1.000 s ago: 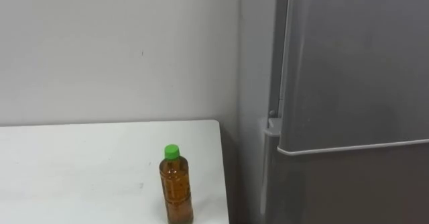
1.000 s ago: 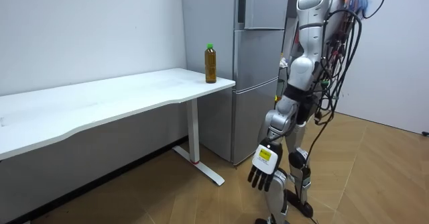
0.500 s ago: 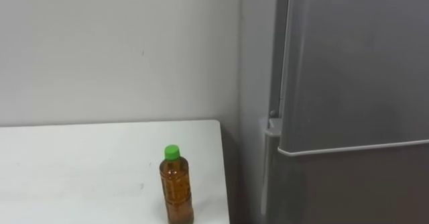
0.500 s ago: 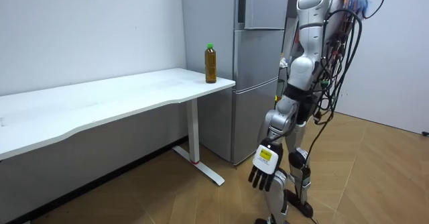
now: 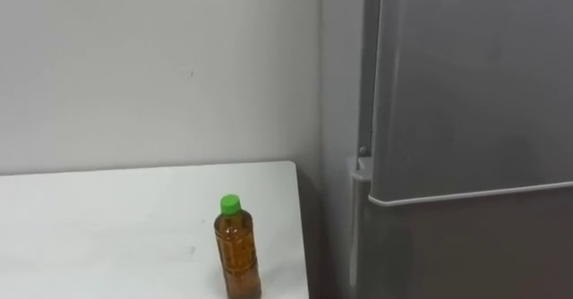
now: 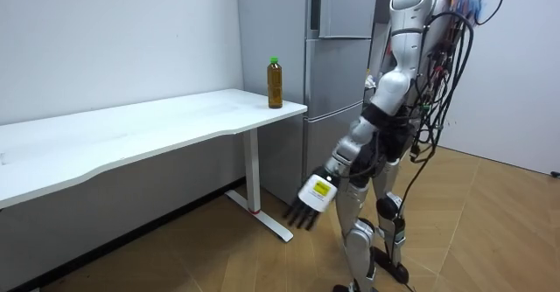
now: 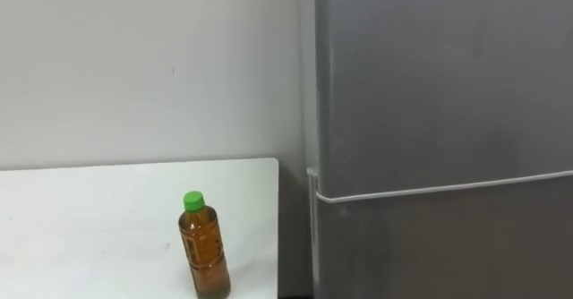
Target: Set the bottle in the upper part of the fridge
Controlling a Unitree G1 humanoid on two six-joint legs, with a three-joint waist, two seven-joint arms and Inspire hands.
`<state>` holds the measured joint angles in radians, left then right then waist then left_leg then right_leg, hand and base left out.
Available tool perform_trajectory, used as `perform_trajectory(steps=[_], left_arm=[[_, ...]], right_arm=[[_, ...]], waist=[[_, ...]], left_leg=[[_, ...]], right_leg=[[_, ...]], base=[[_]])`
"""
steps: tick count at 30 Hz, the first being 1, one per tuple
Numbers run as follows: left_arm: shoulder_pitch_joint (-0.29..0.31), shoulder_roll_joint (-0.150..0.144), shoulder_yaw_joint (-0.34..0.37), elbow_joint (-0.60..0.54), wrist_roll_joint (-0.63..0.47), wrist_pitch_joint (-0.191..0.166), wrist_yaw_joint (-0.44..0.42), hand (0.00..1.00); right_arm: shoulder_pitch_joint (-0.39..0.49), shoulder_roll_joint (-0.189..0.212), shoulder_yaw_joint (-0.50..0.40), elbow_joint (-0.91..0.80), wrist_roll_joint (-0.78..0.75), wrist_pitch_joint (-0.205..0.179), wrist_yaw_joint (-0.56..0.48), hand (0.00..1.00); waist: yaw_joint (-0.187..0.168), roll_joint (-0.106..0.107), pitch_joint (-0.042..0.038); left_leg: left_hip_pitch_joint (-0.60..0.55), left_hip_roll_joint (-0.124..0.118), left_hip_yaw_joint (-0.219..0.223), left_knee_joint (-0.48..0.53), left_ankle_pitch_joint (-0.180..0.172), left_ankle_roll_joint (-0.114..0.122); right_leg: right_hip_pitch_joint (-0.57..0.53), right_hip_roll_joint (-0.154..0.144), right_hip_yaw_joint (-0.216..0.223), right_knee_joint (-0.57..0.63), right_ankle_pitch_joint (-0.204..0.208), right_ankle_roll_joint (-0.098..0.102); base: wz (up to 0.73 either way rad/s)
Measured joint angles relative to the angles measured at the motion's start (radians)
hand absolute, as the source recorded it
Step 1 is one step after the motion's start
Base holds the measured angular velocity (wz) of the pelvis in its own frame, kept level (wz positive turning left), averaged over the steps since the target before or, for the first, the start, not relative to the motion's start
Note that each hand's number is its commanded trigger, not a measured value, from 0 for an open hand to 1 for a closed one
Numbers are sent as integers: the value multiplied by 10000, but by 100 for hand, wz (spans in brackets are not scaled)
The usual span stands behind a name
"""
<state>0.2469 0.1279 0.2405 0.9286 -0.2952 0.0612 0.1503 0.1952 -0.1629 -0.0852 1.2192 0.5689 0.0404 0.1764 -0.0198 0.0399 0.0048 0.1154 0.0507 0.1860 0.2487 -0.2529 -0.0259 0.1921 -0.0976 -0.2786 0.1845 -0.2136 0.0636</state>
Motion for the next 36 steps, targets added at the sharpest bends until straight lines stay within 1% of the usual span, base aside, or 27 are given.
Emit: perform_trajectory(steps=[2,3,5,6,8,9,11,12,13,15,16,17,18,20,21,23,24,27,30,32,36], left_arm=[[21,0,129,-1080,-405,-263,344,0],[13,1,129,-1291,-549,-364,414,0],[-145,5,110,-1742,-837,-770,654,0],[-147,3,91,-1914,-971,-790,698,0],[-125,3,49,-2582,-1423,-954,870,0],[-118,3,71,-2799,-1501,-954,933,0],[-102,5,276,-3927,-1535,-961,1168,0],[-103,10,345,-4221,-1535,-962,1202,0],[-124,62,378,-4878,-1518,-973,1299,0],[-153,102,449,-5897,-1529,-1126,1332,0],[-154,101,448,-6144,-1528,-1130,1347,0],[-158,100,461,-6642,-1534,-1130,1411,0],[-160,99,487,-6893,-1534,-1132,1433,0],[-383,100,508,-7677,-1531,-1135,1495,0],[-427,101,513,-7818,-1526,-1136,1515,0],[-454,100,529,-8562,-1524,-1139,1592,0],[-498,100,530,-8854,-1524,-1147,1659,0],[-627,99,532,-9307,-1512,-1146,1742,0],[-627,96,546,-10186,-1426,-1144,1721,0],[-642,83,571,-10508,-1313,-1145,1659,0],[-905,53,546,-10628,-1326,-1144,1379,0]], right_arm=[[68,12,-181,-147,-302,-57,5,0],[71,8,-195,-161,-371,-77,4,0],[43,8,-254,-189,-726,-193,17,0],[46,8,-250,-194,-750,-211,20,0],[61,14,-255,-188,-831,-299,24,0],[71,24,-271,-187,-851,-314,29,0],[153,47,-482,-192,-1006,-319,145,0],[210,48,-531,-223,-1068,-313,157,0],[255,49,-569,-321,-1079,-316,188,0],[352,67,-607,-342,-1032,-373,232,0],[347,85,-644,-340,-1050,-397,231,0],[335,101,-673,-341,-1085,-400,226,0],[330,105,-674,-341,-1091,-400,226,0],[305,121,-669,-341,-1069,-401,210,0],[322,121,-671,-336,-1070,-401,203,0],[302,135,-674,-324,-1071,-402,158,0],[302,140,-674,-324,-1071,-402,138,0],[290,141,-677,-343,-1082,-393,133,0],[261,177,-761,-343,-1120,-368,208,0],[261,215,-846,-342,-1147,-368,260,0],[215,261,-888,-305,-1165,-376,345,0]], waist=[[8,28,1],[4,35,-4],[-17,41,-9],[-26,39,-11],[-28,17,-18],[-22,11,-17],[74,0,-39],[105,-10,-47],[143,-19,-78],[232,8,-49],[212,-18,-21],[218,3,-30],[224,4,-30],[224,17,-15],[221,14,-11],[213,8,-9],[209,-15,6],[155,-16,8],[51,-77,-12],[-35,-94,-16],[-126,-115,-16]], left_leg=[[-4,0,1,-4,0,0],[-2,0,2,-18,1,1],[9,-5,8,-96,5,0],[10,-5,7,-97,6,0],[9,-8,8,-102,6,0],[8,-9,8,-108,7,-1],[9,-8,34,-89,9,-2],[-3,-7,57,-93,9,-2],[3,-10,59,-94,9,-1],[114,-14,61,-92,10,1],[152,-16,56,-94,10,1],[170,-16,30,-92,10,0],[169,-16,32,-93,10,1],[162,-16,2,-97,10,0],[160,-16,-2,-96,11,0],[158,-16,-3,-93,10,1],[159,-16,-1,-100,10,1],[146,-14,-10,-120,9,1],[118,-14,-28,-130,9,1],[103,-17,-50,-124,9,0],[115,-17,-89,-111,13,-1]], right_leg=[[-24,0,10,7,0,0],[-23,0,10,8,-1,1],[-29,0,25,6,-2,2],[-28,1,25,6,-2,2],[-36,2,31,-4,-2,2],[-45,2,32,-4,-2,2],[-128,3,72,17,-2,2],[-165,3,94,20,-1,1],[-159,0,98,20,-1,1],[-37,-4,95,7,0,1],[-4,-6,92,5,0,1],[19,-6,86,8,0,1],[18,-6,77,9,-1,1],[17,-5,80,3,-1,1],[12,-5,83,5,-1,1],[-7,-4,102,8,-1,2],[-12,-1,122,9,-2,3],[-17,0,126,8,-2,3],[-13,2,102,-4,-1,2],[-11,0,39,-6,-1,3],[-22,2,8,5,-2,2]], base=[[0],[0],[0],[0],[0],[0],[-3],[-7],[-4],[0],[0],[0],[0],[0],[0],[-2],[-4],[0],[0],[5],[2]])
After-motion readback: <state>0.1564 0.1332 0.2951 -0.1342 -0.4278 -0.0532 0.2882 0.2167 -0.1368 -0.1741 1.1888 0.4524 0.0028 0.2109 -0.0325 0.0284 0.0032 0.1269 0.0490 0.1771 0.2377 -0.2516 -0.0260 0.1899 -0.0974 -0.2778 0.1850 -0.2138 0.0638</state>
